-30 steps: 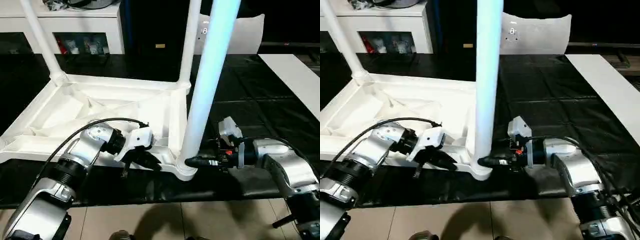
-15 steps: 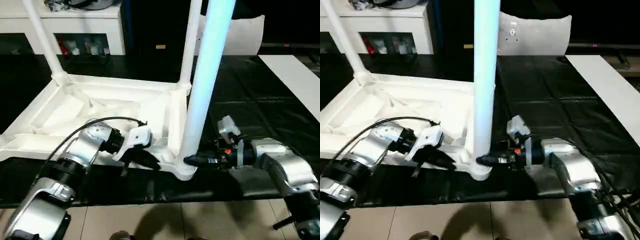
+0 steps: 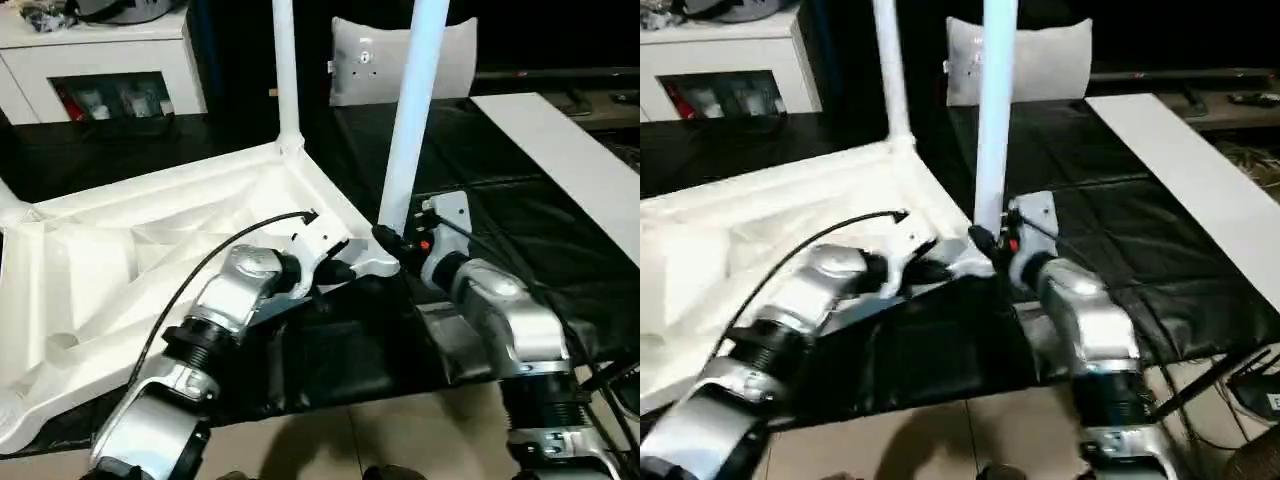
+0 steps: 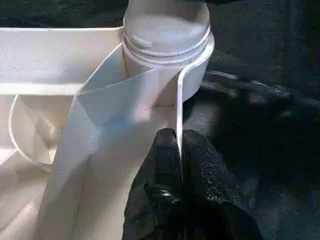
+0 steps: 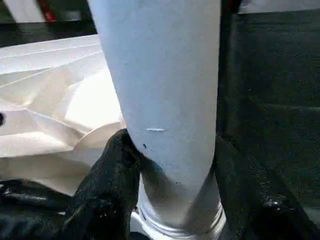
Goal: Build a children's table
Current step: Rotate leg to tighten
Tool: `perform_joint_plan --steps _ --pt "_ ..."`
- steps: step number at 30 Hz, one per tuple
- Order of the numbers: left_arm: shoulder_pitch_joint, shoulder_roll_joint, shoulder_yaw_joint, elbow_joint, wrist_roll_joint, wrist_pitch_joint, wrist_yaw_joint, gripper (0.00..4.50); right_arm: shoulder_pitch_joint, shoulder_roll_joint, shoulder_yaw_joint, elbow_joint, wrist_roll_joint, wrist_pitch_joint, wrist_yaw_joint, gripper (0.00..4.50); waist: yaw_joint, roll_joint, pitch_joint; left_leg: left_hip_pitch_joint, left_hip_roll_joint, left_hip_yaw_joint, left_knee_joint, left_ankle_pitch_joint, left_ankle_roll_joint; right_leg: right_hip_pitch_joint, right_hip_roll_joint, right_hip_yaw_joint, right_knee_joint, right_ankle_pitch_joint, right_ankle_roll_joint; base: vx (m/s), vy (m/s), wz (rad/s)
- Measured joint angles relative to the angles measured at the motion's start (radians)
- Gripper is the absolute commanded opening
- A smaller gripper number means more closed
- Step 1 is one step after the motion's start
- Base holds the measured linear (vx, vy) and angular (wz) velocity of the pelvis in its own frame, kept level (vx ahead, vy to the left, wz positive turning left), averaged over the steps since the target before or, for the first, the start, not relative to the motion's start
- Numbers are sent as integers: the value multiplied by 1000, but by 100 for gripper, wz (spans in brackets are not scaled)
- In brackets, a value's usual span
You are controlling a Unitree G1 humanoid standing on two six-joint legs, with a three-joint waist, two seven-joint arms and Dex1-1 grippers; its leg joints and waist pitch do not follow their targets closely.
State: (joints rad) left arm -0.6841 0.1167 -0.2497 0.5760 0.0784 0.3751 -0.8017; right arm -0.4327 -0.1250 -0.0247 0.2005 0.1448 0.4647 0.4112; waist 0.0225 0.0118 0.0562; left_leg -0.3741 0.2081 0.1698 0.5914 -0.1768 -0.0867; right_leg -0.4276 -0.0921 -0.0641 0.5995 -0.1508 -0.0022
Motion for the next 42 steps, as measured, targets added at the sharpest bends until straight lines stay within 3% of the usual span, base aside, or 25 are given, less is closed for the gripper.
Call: perform_joint_plan --steps 4,10,16,22,26,28,32,33,42 --pt "-2 1 -2 -12 13 -2 -2 0 4 8 -1 -2 2 -20 2 293 7 0 0 -9 0 0 1 3 6 -10 0 0 0 0 0 0 0 0" --pt "12 40 -18 -33 0 -28 -80 0 43 -30 3 -25 28 -58 92 339 12 0 0 -9 0 1 1 3 5 -10 0 0 1 1 -2 0 0 0" --pt "48 155 -50 -43 -29 -149 -274 0 94 -186 36 -53 90 -105 365 384 30 1 0 -9 1 0 5 0 0 -8 0 -1 2 3 -4 0 0 0" --pt "54 254 -89 -43 -48 -297 -472 0 100 -340 95 -62 118 -127 635 384 60 1 1 -9 1 0 10 0 1 -4 -2 1 2 4 -4 0 0 0" --pt "54 294 -119 -43 -57 -359 -574 0 96 -376 132 -63 165 -132 787 384 73 1 1 -9 2 0 10 0 1 -2 -2 0 2 4 -5 0 0 0" --pt "55 300 -130 -43 -63 -384 -615 0 89 -385 151 -61 176 -131 843 347 79 1 1 -9 3 0 11 0 1 -2 -2 0 3 4 -5 0 0 0" --pt "55 299 -151 -42 -65 -433 -670 0 69 -388 177 -49 190 -131 923 334 90 1 0 -9 4 0 11 0 1 -2 -2 0 3 4 -5 0 0 0" --pt "55 298 -155 -42 -65 -439 -677 0 64 -388 187 -39 197 -130 937 306 91 1 0 -8 4 0 11 0 1 -2 -2 0 4 4 -5 0 0 0" --pt "38 284 -161 -3 -65 -470 -687 0 54 -390 211 -21 211 -110 993 233 91 1 0 -8 3 0 12 0 0 -4 -2 0 8 4 -4 0 0 0"
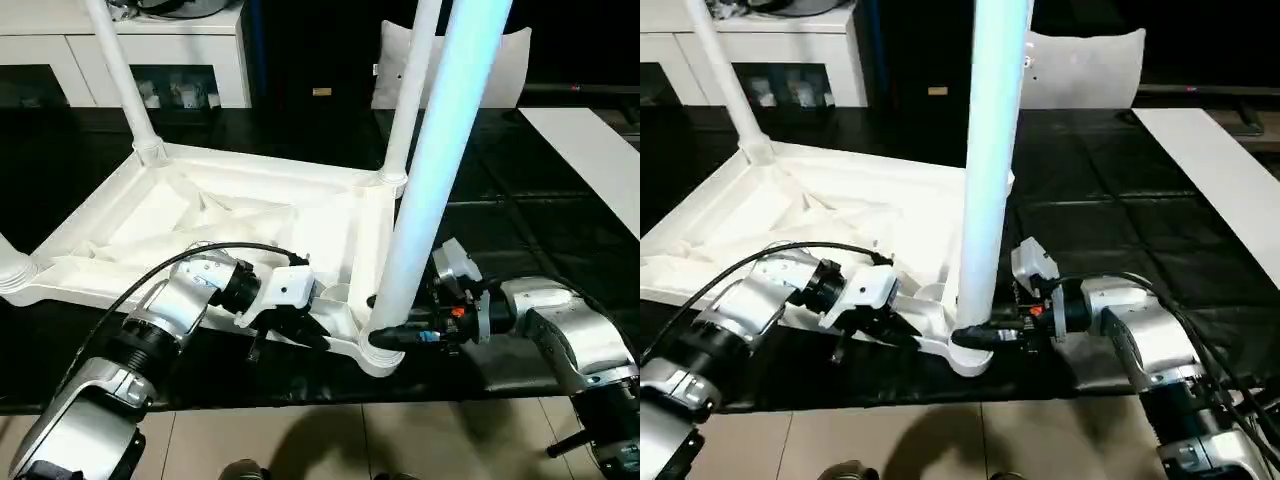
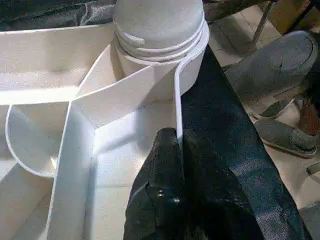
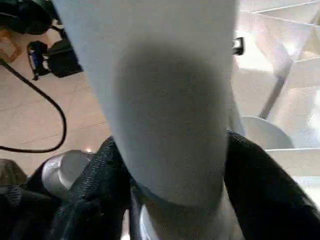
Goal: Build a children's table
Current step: Rotate leg to tighten
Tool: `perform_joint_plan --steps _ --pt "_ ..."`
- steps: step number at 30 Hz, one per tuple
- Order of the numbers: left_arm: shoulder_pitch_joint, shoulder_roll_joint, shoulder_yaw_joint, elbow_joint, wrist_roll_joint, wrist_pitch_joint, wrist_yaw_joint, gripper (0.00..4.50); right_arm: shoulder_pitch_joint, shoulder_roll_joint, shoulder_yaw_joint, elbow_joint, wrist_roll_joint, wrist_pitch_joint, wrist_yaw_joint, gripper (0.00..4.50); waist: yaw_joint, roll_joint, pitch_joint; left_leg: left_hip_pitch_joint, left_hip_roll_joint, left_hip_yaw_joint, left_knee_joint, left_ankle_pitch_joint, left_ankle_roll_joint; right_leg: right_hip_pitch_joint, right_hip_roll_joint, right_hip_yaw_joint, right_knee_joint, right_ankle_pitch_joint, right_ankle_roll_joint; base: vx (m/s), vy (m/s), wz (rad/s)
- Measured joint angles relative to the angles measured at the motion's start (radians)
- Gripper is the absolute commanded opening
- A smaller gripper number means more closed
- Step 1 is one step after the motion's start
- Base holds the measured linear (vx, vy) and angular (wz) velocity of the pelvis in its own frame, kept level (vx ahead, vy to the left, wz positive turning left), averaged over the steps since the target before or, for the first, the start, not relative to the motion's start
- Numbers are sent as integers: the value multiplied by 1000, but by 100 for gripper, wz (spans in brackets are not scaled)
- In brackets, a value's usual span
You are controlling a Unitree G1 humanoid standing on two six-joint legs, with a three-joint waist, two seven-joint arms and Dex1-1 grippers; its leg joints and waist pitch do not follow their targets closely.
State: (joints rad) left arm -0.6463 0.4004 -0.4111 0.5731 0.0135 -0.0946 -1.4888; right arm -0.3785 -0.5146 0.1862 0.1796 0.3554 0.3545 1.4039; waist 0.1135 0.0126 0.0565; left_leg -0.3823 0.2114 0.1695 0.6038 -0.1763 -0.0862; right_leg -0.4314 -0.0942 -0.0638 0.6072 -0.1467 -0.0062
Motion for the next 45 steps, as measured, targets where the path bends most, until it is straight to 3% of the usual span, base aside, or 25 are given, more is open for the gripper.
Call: perform_joint_plan --steps 8,12,15,18,20,24,27,29,31,37,45 --pt "-6 -7 6 25 -12 3 2 0 -3 -1 -1 -7 1 22 -13 204 1 0 0 0 0 0 1 0 0 0 0 0 1 0 0 0 0 0" --pt "-6 -15 29 30 -15 61 46 0 24 43 -40 -32 5 59 -121 203 -3 0 0 2 -1 0 1 0 0 0 0 0 3 -1 2 0 0 0" --pt "-6 -15 46 30 -6 109 105 0 29 92 -58 -45 -17 69 -244 203 -22 0 0 4 -2 0 1 1 -2 0 1 0 3 -2 4 0 0 0" --pt "-6 -31 66 27 10 182 195 0 30 166 -82 -45 -61 78 -404 200 -51 0 0 7 -2 -1 0 2 -4 0 1 0 3 -2 4 0 0 0" --pt "-8 -69 95 19 26 261 301 0 21 256 -126 -33 -100 93 -579 199 -73 0 0 8 -3 -1 0 3 -5 -1 1 0 3 -2 4 0 0 0" --pt "-14 -157 123 0 43 374 473 0 -27 354 -175 6 -153 112 -827 198 -91 -1 0 8 -3 -1 -1 3 -5 -2 1 0 1 -2 4 0 0 0" --pt "-17 -228 136 1 62 413 608 0 -59 399 -192 58 -190 76 -966 198 -87 -1 0 7 -3 -1 -2 3 -5 -3 2 0 2 -2 4 0 0 0" --pt "-21 -265 138 2 71 427 670 0 -62 418 -211 76 -201 43 -1016 254 -79 0 0 6 -3 -1 -3 2 -5 -4 1 0 1 -1 3 0 0 0" --pt "-26 -282 138 2 75 437 697 0 -62 434 -223 82 -201 25 -1044 254 -75 0 0 5 -3 -1 -6 2 -4 -5 1 0 1 -1 2 0 0 0" --pt "-28 -292 137 1 82 438 713 0 -62 443 -231 77 -200 24 -1055 318 -71 1 0 4 -3 -1 -7 2 -4 -5 1 0 -1 -1 2 0 0 0" --pt "-15 -224 109 1 78 345 607 0 -7 226 -190 59 -144 2 -733 389 -61 3 0 4 -3 -1 -7 2 -4 -4 2 -1 -1 -1 1 0 0 0"
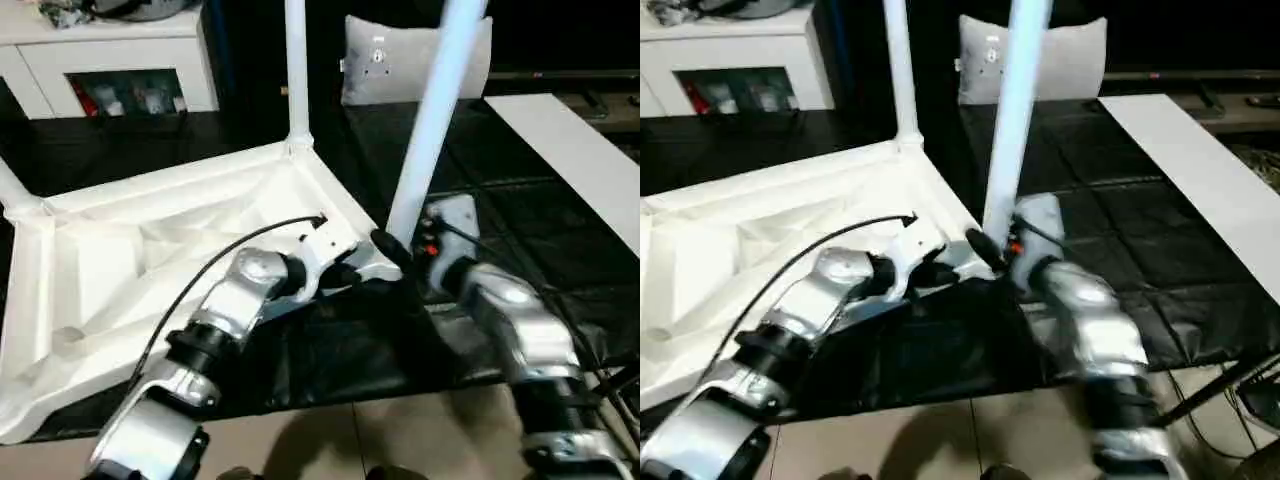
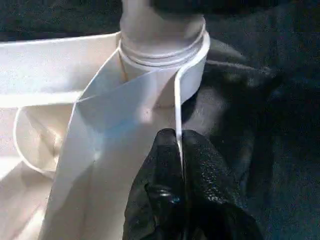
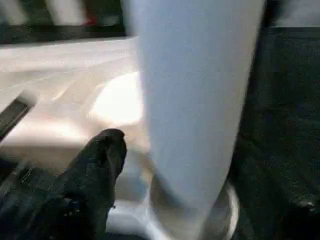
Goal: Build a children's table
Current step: Rotate leg to tighten
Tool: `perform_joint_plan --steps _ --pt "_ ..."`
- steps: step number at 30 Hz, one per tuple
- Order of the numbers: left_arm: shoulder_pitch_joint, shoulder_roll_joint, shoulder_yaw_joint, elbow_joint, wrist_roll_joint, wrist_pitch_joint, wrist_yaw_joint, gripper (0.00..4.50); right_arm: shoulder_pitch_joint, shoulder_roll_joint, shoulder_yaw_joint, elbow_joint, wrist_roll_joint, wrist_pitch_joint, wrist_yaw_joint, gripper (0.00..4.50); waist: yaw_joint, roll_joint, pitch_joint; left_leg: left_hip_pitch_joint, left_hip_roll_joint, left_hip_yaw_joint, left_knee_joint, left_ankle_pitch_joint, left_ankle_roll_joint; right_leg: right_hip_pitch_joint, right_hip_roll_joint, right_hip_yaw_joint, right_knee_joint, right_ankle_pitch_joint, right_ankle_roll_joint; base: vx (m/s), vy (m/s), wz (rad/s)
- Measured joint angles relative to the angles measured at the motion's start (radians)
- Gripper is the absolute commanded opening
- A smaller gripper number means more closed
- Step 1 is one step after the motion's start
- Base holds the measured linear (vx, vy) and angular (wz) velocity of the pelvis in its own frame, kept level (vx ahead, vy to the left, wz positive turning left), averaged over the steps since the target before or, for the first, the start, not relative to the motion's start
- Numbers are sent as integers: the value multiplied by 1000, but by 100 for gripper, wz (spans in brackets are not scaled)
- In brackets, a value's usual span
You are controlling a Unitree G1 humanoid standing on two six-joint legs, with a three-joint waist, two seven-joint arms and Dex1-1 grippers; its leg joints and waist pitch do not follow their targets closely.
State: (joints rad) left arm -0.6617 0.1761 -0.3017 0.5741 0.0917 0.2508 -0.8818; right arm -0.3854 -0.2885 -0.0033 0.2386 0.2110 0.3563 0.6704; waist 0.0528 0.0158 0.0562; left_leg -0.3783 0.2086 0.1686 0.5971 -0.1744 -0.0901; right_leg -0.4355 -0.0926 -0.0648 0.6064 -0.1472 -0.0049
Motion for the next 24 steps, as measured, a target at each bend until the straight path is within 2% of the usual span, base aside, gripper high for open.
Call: perform_joint_plan --steps 3,5,7,12,13,17,19,21,23,24 --pt "19 45 -1 2 -12 -70 -82 0 11 -88 13 3 10 -24 156 415 0 0 0 -3 0 0 0 0 0 0 0 0 0 0 0 0 0 0" --pt "29 68 -4 2 -22 -105 -135 0 16 -115 17 4 25 -41 237 415 3 0 0 -3 0 0 0 0 0 0 0 -1 0 -1 1 0 0 0" --pt "33 98 -15 3 -35 -143 -199 0 20 -147 43 5 41 -59 330 415 9 0 0 -3 1 0 2 0 0 0 0 -1 0 -1 1 0 0 0" --pt "40 164 -43 10 -67 -227 -382 0 18 -201 76 20 79 -94 512 415 38 -1 0 -3 1 0 5 0 0 1 -1 -1 1 1 -1 0 0 0" --pt "40 178 -50 13 -69 -250 -418 0 18 -208 88 22 84 -102 554 389 42 -1 0 -3 1 0 6 0 1 1 -2 -1 1 1 -1 0 0 0" --pt "38 202 -67 23 -76 -301 -502 0 17 -209 103 26 103 -105 635 378 49 -1 0 -3 1 0 6 2 2 2 -3 0 1 0 -1 0 0 0" --pt "35 205 -75 25 -78 -311 -528 0 7 -212 120 39 107 -105 661 339 50 -1 0 -3 1 0 6 2 3 2 -3 0 1 0 -1 0 0 0" --pt "26 212 -87 33 -79 -327 -556 0 -1 -217 143 45 106 -111 693 337 50 -2 0 -3 1 0 6 2 2 2 -2 0 1 0 0 0 0 0" --pt "22 215 -89 41 -78 -340 -571 0 -7 -216 162 54 102 -130 710 298 51 -2 0 -3 1 0 6 2 2 2 -2 0 2 0 0 0 0 0" --pt "21 215 -89 43 -78 -345 -576 0 -9 -215 168 60 99 -135 715 298 52 -2 0 -3 1 0 6 2 2 2 -2 -1 2 0 0 0 0 0"
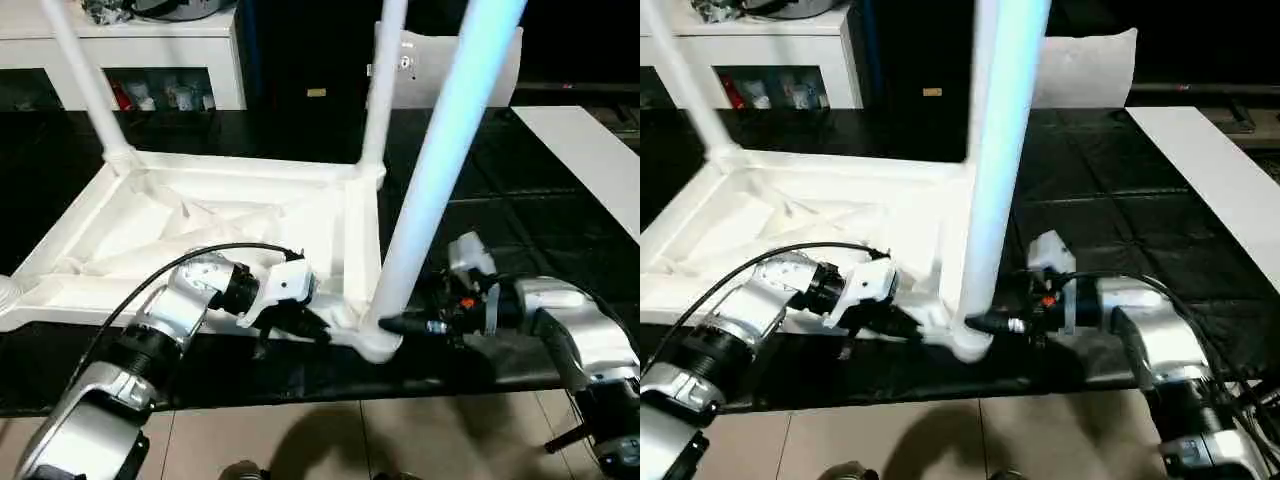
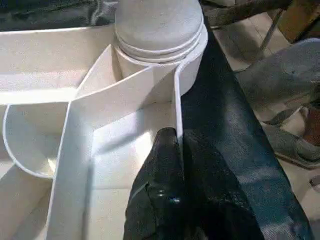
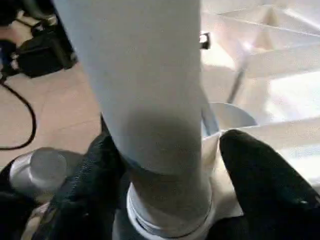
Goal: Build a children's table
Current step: Rotate leg to tighten
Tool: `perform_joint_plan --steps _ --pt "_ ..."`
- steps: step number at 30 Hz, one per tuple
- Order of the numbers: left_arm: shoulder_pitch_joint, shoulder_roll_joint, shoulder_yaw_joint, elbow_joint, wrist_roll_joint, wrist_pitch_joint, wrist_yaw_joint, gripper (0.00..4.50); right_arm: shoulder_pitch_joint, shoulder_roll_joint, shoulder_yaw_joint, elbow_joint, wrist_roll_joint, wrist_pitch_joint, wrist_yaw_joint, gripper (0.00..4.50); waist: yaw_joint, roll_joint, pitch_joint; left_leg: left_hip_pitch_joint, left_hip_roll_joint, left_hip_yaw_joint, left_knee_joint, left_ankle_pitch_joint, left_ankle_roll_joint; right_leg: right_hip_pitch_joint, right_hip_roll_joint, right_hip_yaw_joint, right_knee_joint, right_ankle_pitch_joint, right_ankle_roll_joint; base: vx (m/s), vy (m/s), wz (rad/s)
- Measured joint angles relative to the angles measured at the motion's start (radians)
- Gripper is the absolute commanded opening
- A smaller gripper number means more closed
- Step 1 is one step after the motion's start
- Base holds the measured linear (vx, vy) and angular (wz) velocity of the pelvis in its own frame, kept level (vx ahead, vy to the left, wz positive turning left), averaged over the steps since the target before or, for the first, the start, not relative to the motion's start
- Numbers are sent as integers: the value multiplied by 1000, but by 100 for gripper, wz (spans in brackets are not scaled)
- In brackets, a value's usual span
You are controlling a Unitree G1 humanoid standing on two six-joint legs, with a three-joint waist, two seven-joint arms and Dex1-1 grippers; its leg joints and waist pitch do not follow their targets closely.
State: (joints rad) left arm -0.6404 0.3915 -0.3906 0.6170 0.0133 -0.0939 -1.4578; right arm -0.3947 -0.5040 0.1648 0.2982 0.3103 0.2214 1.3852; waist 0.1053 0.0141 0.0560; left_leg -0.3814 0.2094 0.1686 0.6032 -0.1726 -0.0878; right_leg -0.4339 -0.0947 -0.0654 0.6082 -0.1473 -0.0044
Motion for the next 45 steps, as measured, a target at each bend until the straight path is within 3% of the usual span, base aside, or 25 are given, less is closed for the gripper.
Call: perform_joint_plan --steps 10,11,16,19,21,25,28,32,36,37,45 --pt "-15 -7 -1 35 0 -23 -11 0 -7 8 9 22 -2 -12 42 235 5 -1 0 0 0 0 0 0 0 0 0 0 1 0 1 0 0 0" --pt "-16 -7 -1 36 0 -23 -12 0 -8 8 9 23 -2 -10 42 210 5 -1 0 0 0 0 0 0 0 0 0 0 1 0 1 0 0 0" --pt "-17 -11 6 37 -10 -6 -9 0 5 8 -4 -11 16 59 24 197 8 -1 0 1 0 0 0 0 0 0 0 0 1 0 1 0 0 0" --pt "-17 -29 29 28 -14 75 44 0 42 39 -43 -80 33 151 -92 195 7 -1 0 3 0 0 0 0 0 1 0 0 2 -1 1 0 0 0" --pt "-17 -30 43 11 -9 132 95 0 46 72 -60 -96 23 171 -184 195 -1 -1 0 5 0 0 0 0 -1 1 0 1 2 -1 1 0 0 0" --pt "-16 -74 78 -12 22 251 251 0 43 182 -121 -100 -29 208 -430 195 -51 -3 1 7 -1 0 0 1 -1 0 1 0 -1 -1 1 0 0 0" --pt "-16 -127 96 -27 30 333 363 0 27 247 -157 -104 -63 245 -603 195 -78 -3 1 6 -1 -2 -1 1 -1 0 2 -3 -9 -1 1 0 0 0" --pt "-23 -208 123 -32 63 402 548 0 -16 367 -193 -99 -126 282 -874 195 -98 -3 1 -1 -1 -3 -2 1 -1 -1 2 -3 -16 -1 1 0 0 0" --pt "-27 -266 130 -33 73 425 647 0 -30 391 -198 -76 -167 234 -965 195 -99 -3 0 -2 -2 -2 -1 0 1 -2 1 -1 -17 2 -1 0 0 0" --pt "-28 -270 130 -34 73 429 658 0 -30 392 -198 -73 -175 223 -968 250 -98 -2 0 -2 -2 -2 -2 -1 2 -2 1 -1 -16 5 -1 0 0 0" --pt "-24 -252 123 -63 72 423 625 0 -16 369 -203 -92 -140 209 -920 320 -82 -2 0 -2 -1 -2 -11 -1 2 -4 3 -3 -15 9 -4 0 0 0"
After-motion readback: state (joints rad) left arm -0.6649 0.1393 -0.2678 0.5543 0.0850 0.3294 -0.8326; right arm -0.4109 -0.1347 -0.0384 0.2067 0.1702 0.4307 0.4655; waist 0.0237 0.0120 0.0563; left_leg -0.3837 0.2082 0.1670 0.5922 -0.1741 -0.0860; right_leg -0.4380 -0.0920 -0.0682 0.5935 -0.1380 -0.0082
